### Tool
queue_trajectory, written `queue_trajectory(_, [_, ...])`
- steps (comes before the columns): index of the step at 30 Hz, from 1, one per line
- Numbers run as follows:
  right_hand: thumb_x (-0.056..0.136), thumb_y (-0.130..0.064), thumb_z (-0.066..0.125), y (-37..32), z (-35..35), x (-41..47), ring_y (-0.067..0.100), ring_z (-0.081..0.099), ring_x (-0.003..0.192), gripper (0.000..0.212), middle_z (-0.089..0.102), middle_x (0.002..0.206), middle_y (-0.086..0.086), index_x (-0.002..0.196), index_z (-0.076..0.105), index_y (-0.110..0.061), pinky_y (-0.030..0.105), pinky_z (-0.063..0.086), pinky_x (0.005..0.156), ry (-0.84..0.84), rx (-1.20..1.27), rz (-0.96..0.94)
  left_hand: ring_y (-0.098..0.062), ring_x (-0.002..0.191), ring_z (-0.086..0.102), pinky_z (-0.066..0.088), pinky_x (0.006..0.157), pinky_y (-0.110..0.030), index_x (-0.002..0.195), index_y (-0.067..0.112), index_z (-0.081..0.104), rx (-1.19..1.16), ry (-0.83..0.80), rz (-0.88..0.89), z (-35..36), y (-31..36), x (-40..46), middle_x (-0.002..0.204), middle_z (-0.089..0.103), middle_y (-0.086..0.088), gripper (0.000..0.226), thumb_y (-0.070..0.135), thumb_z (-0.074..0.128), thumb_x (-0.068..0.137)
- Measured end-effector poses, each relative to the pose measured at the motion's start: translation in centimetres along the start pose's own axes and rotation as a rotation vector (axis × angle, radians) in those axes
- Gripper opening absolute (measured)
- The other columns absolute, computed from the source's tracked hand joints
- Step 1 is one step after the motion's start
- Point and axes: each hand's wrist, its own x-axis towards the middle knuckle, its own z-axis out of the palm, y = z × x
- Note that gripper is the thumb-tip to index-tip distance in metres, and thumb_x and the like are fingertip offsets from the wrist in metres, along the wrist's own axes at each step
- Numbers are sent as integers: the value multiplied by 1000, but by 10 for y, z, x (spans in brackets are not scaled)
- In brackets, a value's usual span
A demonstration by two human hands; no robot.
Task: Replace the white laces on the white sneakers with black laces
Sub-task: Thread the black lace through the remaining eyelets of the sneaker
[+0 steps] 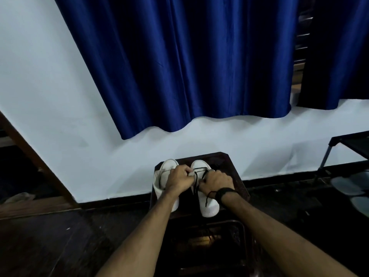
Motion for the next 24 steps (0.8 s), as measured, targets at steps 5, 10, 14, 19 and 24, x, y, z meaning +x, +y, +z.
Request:
queue_trajectory(5, [84, -55, 56, -13, 0, -4, 27, 58, 115, 54, 61, 122, 7, 117, 60, -13, 33, 46, 87, -26, 12, 124, -32, 65, 68, 56, 62, -41, 88, 19, 73, -148, -30, -2, -2, -13, -4, 62, 61, -3, 11, 30, 74, 85])
queue_trajectory(10, [75, -48, 64, -11, -12, -1, 29, 64, 105, 55, 66, 115, 12, 116, 65, -11, 31, 50, 81, -164, 609, 403, -19, 67, 66, 57, 67, -32, 93, 19, 73, -88, 36, -5, -7, -11, -19, 70, 67, 2, 11, 26, 71, 85])
queue_trajectory(14, [86, -24, 60, -3, -35, -1, 13, 66, 55, 18, 69, 66, 3, 83, 66, -7, 22, 50, 45, -291, 1372, 406, -15, 97, 65, 51, 91, -35, 95, 24, 71, -128, 151, 200, -4, 6, -23, 98, 72, 6, 15, 30, 62, 84])
queue_trajectory(19, [98, -24, 50, 6, -72, 2, 12, 62, 54, 19, 62, 60, -2, 85, 59, -14, 23, 49, 54, -320, 1658, 286, -19, 70, 66, 50, 71, -31, 110, 7, 66, -667, -434, -56, -20, 50, -47, 78, 69, -5, 49, 47, 40, 103])
queue_trajectory(24, [97, -16, 47, 35, -86, -3, 14, 51, 58, 12, 44, 60, -3, 91, 57, -15, 23, 39, 55, -263, 1514, 256, -9, 43, 26, 33, 44, -20, 88, 5, 66, -703, -518, -132, -78, 41, -60, 50, 29, 6, 39, 39, 50, 100])
